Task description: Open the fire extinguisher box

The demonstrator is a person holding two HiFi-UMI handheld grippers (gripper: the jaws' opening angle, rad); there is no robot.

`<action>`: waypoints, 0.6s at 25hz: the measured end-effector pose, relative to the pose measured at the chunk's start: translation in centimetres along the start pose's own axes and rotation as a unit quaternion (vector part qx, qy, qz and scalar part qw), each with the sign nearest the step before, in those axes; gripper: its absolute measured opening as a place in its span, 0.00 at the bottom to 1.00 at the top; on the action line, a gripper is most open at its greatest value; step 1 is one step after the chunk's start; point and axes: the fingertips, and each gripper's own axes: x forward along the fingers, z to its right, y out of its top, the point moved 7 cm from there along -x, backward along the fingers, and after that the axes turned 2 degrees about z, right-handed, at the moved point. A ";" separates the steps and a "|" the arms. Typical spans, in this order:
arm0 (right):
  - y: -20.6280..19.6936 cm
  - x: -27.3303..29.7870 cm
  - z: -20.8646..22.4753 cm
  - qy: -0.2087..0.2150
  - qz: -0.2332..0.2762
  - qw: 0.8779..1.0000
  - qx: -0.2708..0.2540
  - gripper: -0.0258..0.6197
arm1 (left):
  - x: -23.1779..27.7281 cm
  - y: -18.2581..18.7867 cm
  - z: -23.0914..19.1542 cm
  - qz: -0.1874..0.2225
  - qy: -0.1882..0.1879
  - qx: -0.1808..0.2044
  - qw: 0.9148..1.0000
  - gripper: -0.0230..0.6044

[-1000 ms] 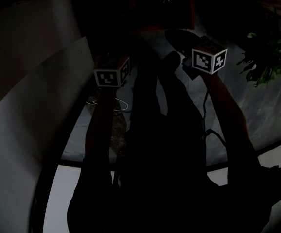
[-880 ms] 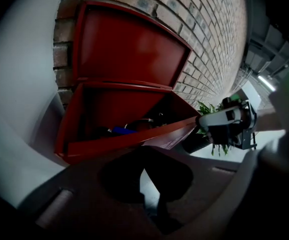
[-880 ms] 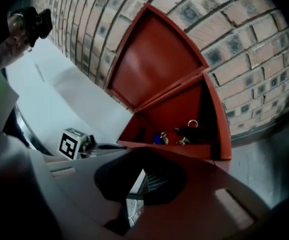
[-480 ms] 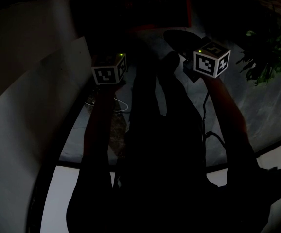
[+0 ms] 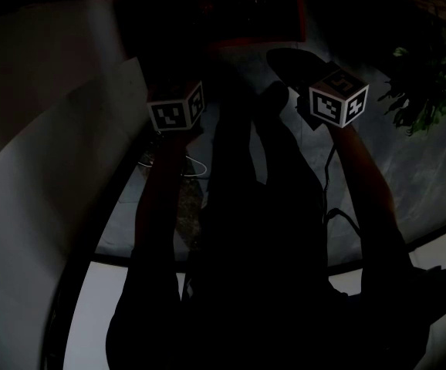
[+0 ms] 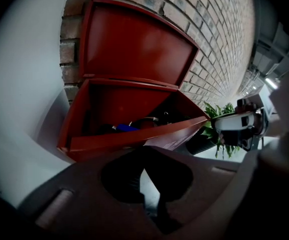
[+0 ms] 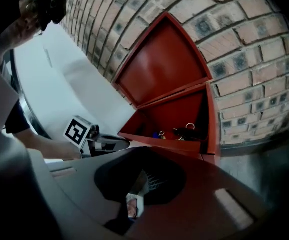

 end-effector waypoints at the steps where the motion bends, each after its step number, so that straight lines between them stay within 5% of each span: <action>1: 0.0 0.0 -0.1 0.000 -0.003 1.000 -0.005 0.04 | 0.0 0.0 0.0 -0.002 -0.002 0.000 1.000 0.04; 15: 0.9 1.5 -1.2 0.009 -0.017 1.000 -0.008 0.04 | -0.3 0.3 -0.1 -0.015 -0.018 -0.071 0.997 0.04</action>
